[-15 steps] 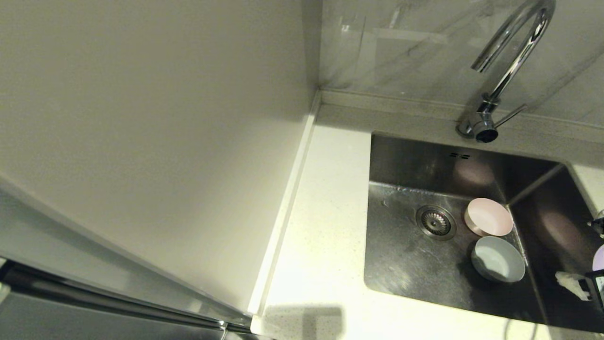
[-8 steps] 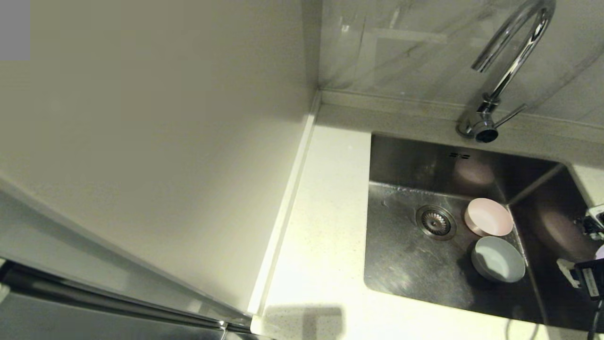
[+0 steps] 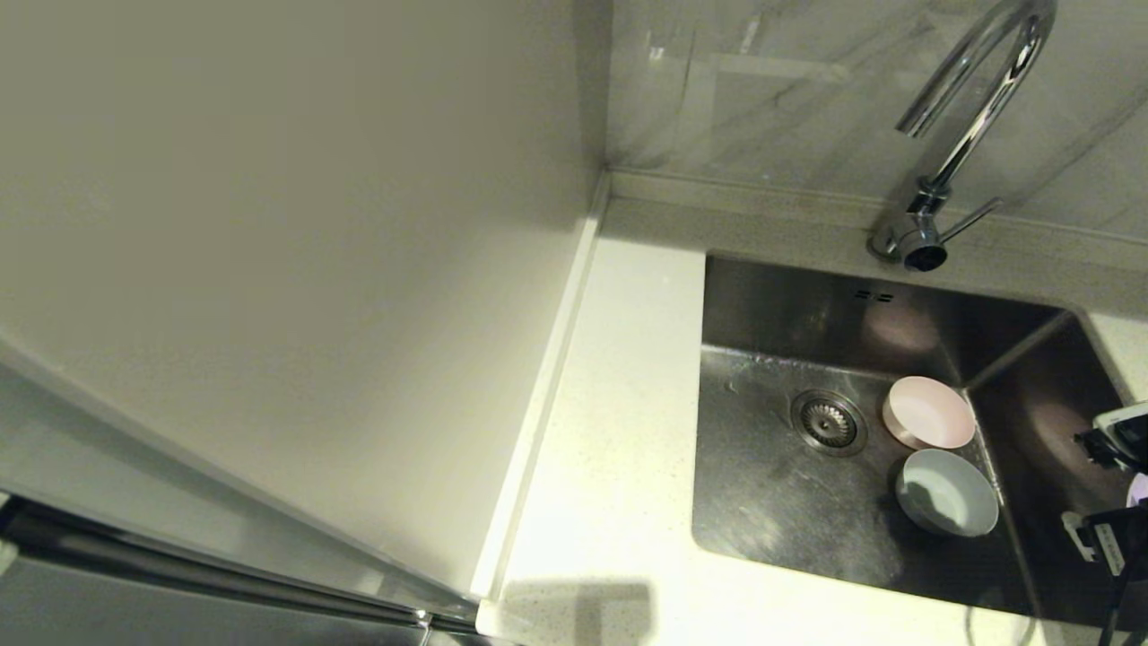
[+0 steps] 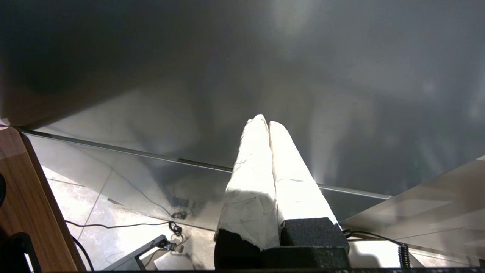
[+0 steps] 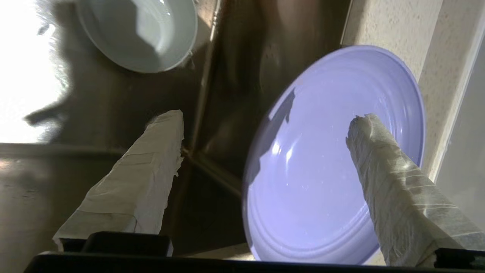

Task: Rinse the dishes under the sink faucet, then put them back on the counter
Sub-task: Put a plate into the sink

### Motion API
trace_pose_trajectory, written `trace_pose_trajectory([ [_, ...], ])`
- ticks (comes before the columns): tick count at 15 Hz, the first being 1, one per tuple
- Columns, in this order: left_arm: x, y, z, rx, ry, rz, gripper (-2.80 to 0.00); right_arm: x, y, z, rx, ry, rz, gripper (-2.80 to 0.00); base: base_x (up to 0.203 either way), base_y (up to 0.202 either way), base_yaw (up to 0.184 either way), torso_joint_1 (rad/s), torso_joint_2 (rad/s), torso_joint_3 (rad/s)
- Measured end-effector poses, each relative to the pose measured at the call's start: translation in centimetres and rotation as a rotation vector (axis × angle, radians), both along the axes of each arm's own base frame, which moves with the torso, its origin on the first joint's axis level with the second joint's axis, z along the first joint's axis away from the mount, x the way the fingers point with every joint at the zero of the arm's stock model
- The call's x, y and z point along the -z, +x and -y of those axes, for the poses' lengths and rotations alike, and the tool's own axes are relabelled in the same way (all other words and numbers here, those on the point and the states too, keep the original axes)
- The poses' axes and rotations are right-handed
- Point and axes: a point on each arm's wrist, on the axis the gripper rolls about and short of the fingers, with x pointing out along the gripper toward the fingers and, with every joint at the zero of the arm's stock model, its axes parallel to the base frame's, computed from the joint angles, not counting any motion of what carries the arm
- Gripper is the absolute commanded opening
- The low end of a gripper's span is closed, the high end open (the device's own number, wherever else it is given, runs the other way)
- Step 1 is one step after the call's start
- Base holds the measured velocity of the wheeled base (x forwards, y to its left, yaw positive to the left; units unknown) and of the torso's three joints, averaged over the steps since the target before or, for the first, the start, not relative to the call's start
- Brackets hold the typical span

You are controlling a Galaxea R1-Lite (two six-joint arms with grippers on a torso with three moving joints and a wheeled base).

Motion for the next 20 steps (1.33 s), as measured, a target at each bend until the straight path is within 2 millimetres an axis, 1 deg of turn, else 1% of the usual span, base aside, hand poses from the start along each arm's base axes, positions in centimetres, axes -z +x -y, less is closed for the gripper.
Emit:
trace_pose_trajectory([
  [3,0.0,0.0,0.0,0.000,0.000,0.000,-2.80,0.3,0.2,0.5,0.026,-0.002,-0.017,0.00,0.000,0.000,0.000,0.000,0.00,0.000],
  [9,0.0,0.0,0.0,0.000,0.000,0.000,-2.80,0.2,1.0,1.7,0.067,-0.014,-0.031,0.00,0.000,0.000,0.000,0.000,0.00,0.000],
  [17,0.0,0.0,0.0,0.000,0.000,0.000,-2.80,0.7,1.6,2.4,0.087,-0.008,-0.055,0.00,0.000,0.000,0.000,0.000,0.00,0.000],
  [18,0.0,0.0,0.0,0.000,0.000,0.000,-2.80,0.7,1.7,2.4,0.089,-0.008,-0.059,-2.80,0.000,0.000,0.000,0.000,0.00,0.000],
  [20,0.0,0.0,0.0,0.000,0.000,0.000,-2.80,0.7,1.9,2.5,0.089,-0.007,-0.060,-2.80,0.000,0.000,0.000,0.000,0.00,0.000],
])
